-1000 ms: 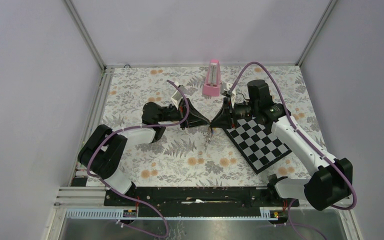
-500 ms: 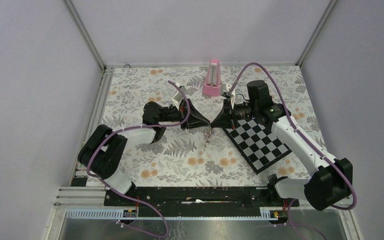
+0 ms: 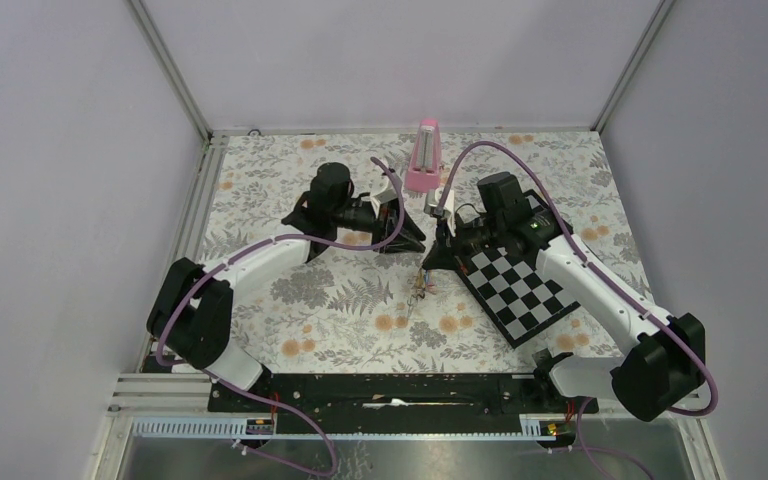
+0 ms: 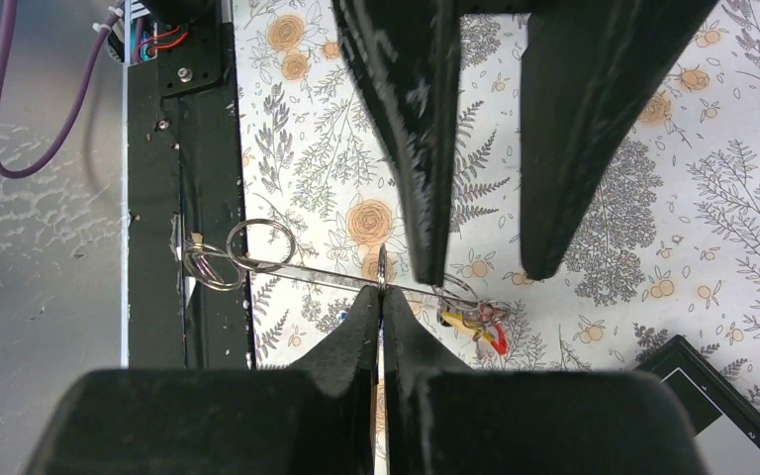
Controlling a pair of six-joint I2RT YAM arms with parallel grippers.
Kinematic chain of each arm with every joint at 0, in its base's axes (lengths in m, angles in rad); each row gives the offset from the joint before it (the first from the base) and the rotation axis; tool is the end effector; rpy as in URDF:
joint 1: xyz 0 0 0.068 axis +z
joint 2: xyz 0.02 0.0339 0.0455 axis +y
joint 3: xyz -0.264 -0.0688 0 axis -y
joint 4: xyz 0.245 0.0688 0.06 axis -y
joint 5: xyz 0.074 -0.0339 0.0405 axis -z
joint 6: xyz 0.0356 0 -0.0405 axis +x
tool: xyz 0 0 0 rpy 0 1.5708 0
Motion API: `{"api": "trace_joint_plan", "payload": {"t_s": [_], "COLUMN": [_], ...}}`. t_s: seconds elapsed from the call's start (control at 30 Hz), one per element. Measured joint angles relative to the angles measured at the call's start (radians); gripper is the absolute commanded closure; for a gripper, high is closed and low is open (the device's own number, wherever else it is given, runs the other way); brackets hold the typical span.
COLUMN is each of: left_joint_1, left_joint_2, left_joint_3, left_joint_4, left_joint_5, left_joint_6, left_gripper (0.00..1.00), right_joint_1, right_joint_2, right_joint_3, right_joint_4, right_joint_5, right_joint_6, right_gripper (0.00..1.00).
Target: Put the keys on the keyring
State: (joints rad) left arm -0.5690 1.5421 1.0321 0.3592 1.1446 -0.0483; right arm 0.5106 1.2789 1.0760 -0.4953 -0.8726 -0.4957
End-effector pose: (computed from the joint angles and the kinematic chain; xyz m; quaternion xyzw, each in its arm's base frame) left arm 0.2717 -0.2122 0.2968 0.5052 0.5252 -0.5578 0.3973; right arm 0.2225 0.1559 0.3135 -0.5525 0.6335 0.3858 0.3801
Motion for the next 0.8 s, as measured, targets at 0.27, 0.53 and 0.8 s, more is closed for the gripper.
{"api": "trace_joint_plan", "payload": {"t_s": [0.27, 0.53, 0.8], "left_joint_1": [-0.011, -0.011, -0.019], "left_joint_2": [0.0, 0.0, 0.0], "left_joint_3": [0.0, 0.0, 0.0], "left_joint_4": [-0.138, -0.156, -0.165], "left_joint_5": [0.026, 0.034, 0.037], "left_joint_6": [0.112, 0.133, 0.138], "left_gripper": [0.56, 0.62, 0.64], "right_joint_1": [0.0, 0.0, 0.0], "right_joint_2": [0.001, 0.001, 0.002], "right_joint_3": [0.0, 0.0, 0.0], "right_joint_4": [-0.008, -0.009, -0.009], "right_joint_5": [0.026, 0.042, 0.047], "right_joint_6": [-0.002, -0.002, -0.002], "right_gripper": [1.0, 1.0, 1.0]}}
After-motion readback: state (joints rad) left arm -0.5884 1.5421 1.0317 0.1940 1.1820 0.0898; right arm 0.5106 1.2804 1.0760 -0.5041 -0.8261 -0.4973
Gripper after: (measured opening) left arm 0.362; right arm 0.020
